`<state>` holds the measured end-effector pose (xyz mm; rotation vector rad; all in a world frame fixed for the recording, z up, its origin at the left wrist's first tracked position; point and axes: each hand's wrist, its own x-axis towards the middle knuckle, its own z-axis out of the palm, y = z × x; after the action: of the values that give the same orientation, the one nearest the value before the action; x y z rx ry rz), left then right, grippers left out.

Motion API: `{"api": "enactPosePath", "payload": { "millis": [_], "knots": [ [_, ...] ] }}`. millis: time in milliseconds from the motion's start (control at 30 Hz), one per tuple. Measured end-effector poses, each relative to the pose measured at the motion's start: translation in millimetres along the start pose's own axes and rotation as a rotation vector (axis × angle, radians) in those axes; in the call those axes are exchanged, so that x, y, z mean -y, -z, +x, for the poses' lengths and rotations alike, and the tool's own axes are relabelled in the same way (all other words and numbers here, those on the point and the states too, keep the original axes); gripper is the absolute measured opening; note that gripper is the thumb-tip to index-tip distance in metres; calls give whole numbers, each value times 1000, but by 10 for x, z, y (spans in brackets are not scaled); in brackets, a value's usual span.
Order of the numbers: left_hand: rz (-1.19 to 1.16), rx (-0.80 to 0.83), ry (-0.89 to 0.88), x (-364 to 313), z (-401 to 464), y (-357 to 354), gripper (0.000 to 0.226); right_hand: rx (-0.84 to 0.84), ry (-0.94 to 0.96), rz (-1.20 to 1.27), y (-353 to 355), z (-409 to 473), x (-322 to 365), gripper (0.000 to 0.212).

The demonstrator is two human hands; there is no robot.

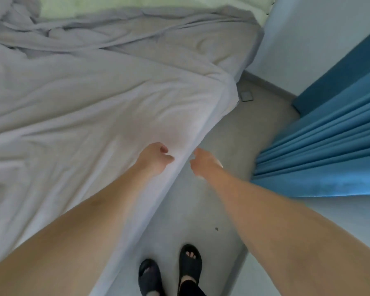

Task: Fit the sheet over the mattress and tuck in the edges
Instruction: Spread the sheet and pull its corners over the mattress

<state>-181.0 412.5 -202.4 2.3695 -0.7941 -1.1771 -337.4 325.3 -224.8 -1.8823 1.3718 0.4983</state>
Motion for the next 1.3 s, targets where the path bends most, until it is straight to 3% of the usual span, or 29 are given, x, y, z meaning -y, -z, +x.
{"api": "enactPosePath", "payload": {
  "millis": [367, 533, 633, 700, 767, 867, 900, 933, 1033, 1067, 1167, 1233, 1300],
  "knots": [
    [21, 62, -157, -1913, 1377, -218, 24, -93, -20, 31, 1618, 1182, -412, 35],
    [55, 64, -146, -2316, 2040, -612, 28, -142, -140, 150, 1918, 1941, -986, 36],
    [-38, 85, -95, -2440, 2351, -951, 28, -121, -173, 190, 1908, 2356, -1364, 35],
    [-64, 74, -97, -2535, 2514, -1130, 27, -144, -183, 300, 1873, 2638, -1536, 26],
    [-40, 53, -99, -2651, 2689, -1297, 23, -185, -228, 583, 1861, 2911, -1615, 19],
    [-50, 10, -107, -2841, 2941, -1512, 14, -144, -206, 878, 1940, 3356, -1606, 87],
    [-91, 13, -108, -2894, 2980, -1567, 16, -120, -163, 895, 1956, 3492, -1593, 99],
    [-147, 19, -95, -2938, 3050, -1642, 20, -106, -108, 858, 1966, 3639, -1578, 97],
    [-317, 36, -56, -3085, 3132, -1786, 35, -136, 58, 516, 2022, 3878, -1593, 23],
    [-337, 32, -49, -3124, 3177, -1805, 35, -175, 75, 382, 2066, 3885, -1627, 15],
    [-340, 29, -5, -3253, 3310, -1842, 31, -217, -74, 75, 2188, 3829, -2011, 20],
    [-290, 33, 9, -3378, 3375, -1845, 20, -171, -235, -2, 2231, 3778, -2351, 29],
    [-216, 52, 27, -3497, 3486, -1825, 15, -91, -269, -18, 2273, 3755, -2476, 31]
  ]
}}
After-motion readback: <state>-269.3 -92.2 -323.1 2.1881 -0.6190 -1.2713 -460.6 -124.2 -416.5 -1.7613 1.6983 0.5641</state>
